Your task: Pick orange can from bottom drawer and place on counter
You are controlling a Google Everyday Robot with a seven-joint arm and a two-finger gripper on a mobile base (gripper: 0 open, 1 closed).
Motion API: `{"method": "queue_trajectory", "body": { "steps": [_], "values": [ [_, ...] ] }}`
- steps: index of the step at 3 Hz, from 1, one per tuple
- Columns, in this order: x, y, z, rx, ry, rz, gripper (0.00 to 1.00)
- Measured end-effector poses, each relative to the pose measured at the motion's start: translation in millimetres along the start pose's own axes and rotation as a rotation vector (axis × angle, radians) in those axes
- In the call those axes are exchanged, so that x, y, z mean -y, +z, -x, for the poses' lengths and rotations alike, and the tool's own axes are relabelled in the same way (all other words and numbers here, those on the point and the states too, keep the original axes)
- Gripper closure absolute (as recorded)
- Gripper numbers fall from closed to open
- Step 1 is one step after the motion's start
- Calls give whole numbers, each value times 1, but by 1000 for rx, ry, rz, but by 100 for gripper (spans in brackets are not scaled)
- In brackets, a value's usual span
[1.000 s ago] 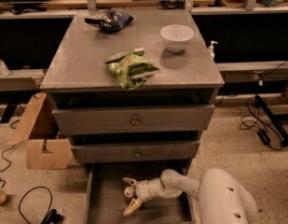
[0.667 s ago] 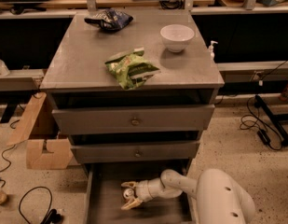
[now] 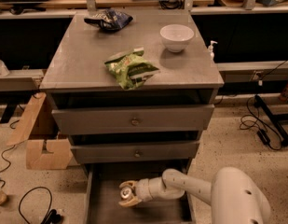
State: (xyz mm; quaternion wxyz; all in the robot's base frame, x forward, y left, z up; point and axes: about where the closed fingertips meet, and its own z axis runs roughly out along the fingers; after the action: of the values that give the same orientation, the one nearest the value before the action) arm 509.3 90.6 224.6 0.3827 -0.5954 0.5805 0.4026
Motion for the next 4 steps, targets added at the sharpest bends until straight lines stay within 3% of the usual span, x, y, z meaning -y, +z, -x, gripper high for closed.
{"method": "queue_trajectory", "body": {
  "steps": [1, 2, 3, 4],
  "values": [
    [0, -45, 76, 51, -28, -71, 100],
    [-27, -97, 164, 127, -42, -101, 100],
    [-60, -149, 266, 208, -28, -83, 100],
    [-55, -187, 330, 225, -15, -91, 100]
  ]
}}
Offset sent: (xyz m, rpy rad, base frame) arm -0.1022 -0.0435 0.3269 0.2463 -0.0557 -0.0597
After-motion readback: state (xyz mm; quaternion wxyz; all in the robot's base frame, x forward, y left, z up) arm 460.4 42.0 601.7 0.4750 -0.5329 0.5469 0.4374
